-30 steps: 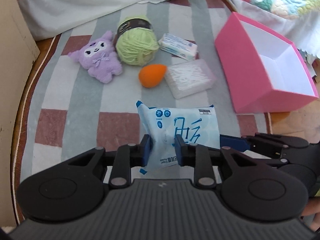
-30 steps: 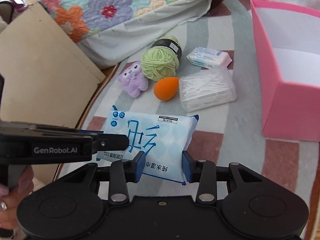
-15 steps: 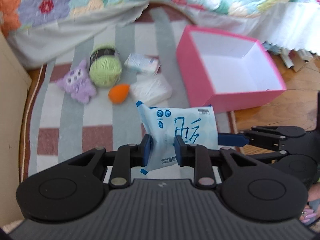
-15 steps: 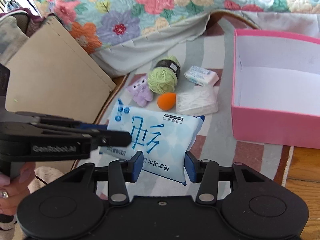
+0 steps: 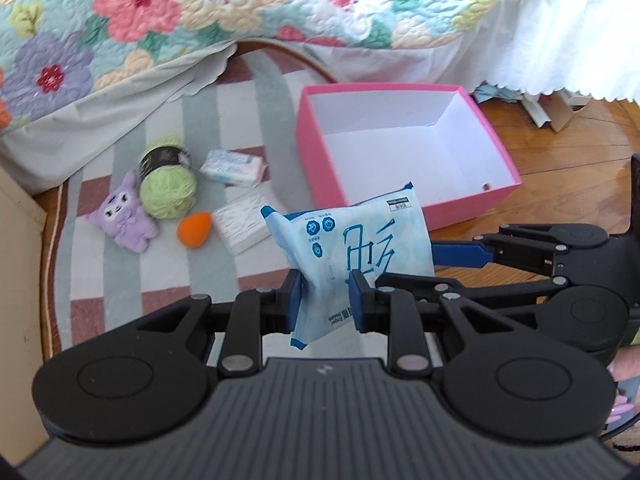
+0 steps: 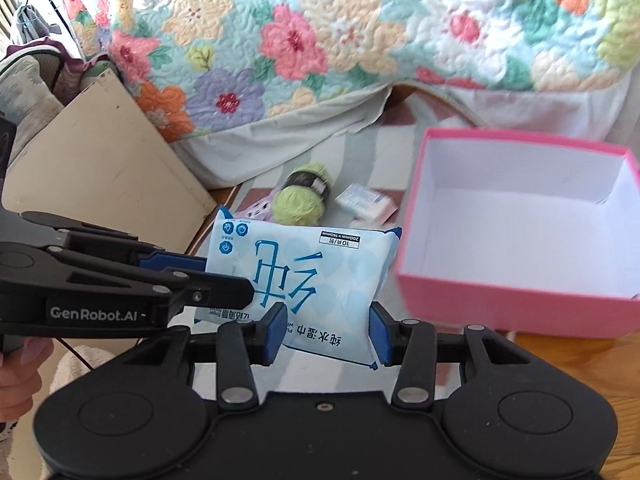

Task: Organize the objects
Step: 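Lift the wet-wipe pack with the right gripper and carry it into the pink box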

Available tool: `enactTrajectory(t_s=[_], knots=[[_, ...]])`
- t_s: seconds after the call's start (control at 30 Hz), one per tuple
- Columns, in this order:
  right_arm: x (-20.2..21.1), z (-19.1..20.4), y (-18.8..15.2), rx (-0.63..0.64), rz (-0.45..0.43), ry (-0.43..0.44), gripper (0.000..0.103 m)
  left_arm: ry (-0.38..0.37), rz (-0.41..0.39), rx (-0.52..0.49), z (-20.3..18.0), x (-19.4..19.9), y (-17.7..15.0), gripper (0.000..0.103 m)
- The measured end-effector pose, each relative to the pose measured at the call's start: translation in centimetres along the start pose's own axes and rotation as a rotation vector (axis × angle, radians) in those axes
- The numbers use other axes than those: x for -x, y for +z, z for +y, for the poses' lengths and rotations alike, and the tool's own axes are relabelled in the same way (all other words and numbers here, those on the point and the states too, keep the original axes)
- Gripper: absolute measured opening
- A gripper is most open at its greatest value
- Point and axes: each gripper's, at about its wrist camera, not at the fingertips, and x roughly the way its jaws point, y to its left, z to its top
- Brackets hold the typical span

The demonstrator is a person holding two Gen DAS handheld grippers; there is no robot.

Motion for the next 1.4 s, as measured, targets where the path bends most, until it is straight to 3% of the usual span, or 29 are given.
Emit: enactTrajectory(t_s=[0.37, 0.6, 0.97, 1.4], knots=[[2.9, -2.4, 1.8, 0.017, -0.043, -0.083, 0.048, -0.034, -0.036, -0.024, -3.4, -0.3, 3.5, 0.024], [3.4, -4.9, 3.1, 0.030, -0.060, -0.150, 0.043, -0.057, -0.046, -0.041, -5.5, -2.6, 6.2, 0.024], [1.4, -12.1, 5.8, 0.013, -0.056, -0.289, 0.039, -0.122, 0.017, 0.003, -8.9, -11.2, 13.4, 0.024], [-6.1, -20.1, 7.5, -0.011, 0.046, -0.353, 0.039, -0.134, 0.061, 0.153, -8.7, -22.5, 15.7, 0.025]])
